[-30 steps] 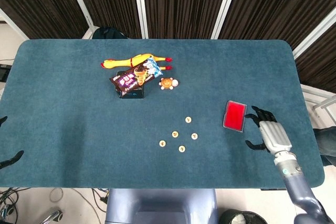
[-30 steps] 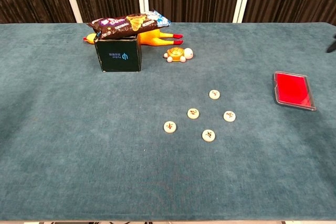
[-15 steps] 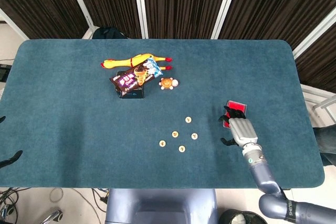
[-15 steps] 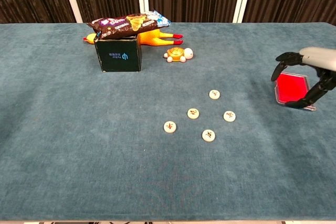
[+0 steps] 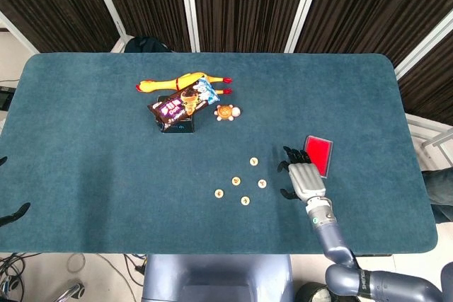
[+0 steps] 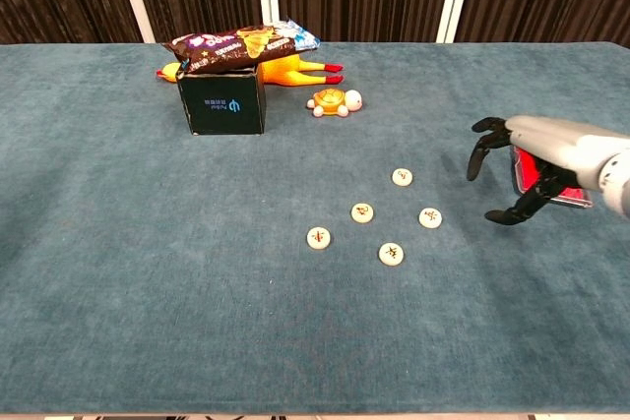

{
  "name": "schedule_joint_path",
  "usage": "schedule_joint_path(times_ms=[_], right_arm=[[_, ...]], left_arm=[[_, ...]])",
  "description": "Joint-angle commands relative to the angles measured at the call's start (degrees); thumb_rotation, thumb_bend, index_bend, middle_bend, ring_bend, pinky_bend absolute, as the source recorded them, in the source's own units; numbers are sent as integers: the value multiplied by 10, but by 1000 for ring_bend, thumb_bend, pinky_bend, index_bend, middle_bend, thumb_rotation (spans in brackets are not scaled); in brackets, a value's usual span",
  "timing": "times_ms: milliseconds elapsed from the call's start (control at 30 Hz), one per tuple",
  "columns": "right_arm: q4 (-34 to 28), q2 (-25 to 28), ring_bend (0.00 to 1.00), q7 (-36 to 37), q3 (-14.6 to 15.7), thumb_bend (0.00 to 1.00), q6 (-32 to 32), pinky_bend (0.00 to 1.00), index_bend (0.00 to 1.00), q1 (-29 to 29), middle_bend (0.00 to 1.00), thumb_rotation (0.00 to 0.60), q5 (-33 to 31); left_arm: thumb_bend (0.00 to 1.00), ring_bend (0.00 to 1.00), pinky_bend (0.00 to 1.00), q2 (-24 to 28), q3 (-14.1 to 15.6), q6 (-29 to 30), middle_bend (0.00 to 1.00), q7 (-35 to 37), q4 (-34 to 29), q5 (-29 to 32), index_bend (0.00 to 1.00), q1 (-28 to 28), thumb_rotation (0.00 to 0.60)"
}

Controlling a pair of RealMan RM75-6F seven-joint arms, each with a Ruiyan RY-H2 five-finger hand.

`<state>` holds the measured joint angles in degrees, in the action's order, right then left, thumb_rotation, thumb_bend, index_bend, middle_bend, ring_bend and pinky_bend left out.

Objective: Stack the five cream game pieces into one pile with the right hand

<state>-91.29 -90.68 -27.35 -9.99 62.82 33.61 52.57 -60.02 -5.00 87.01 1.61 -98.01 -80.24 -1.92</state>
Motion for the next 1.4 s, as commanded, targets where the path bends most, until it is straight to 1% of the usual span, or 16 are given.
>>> schedule_joint_path(times_ms=[33,567,1400], right_arm=[[10,-15,0,-6,-2,312,3,0,409,6,0,600,-1],[30,-47,0,-21,-3,312,-2,0,421,20,0,600,-15],[68,-95,0,-44,-9,323,-10,0,486,43,0,600,-28]], left_arm=[[145,0,68,0,0,-1,0,0,0,1,128,0,600],[145,0,68,1,-2,-3,0,3,1,6,128,0,600],[150,0,68,0,-4,-4,0,4,2,10,129,-1,600]])
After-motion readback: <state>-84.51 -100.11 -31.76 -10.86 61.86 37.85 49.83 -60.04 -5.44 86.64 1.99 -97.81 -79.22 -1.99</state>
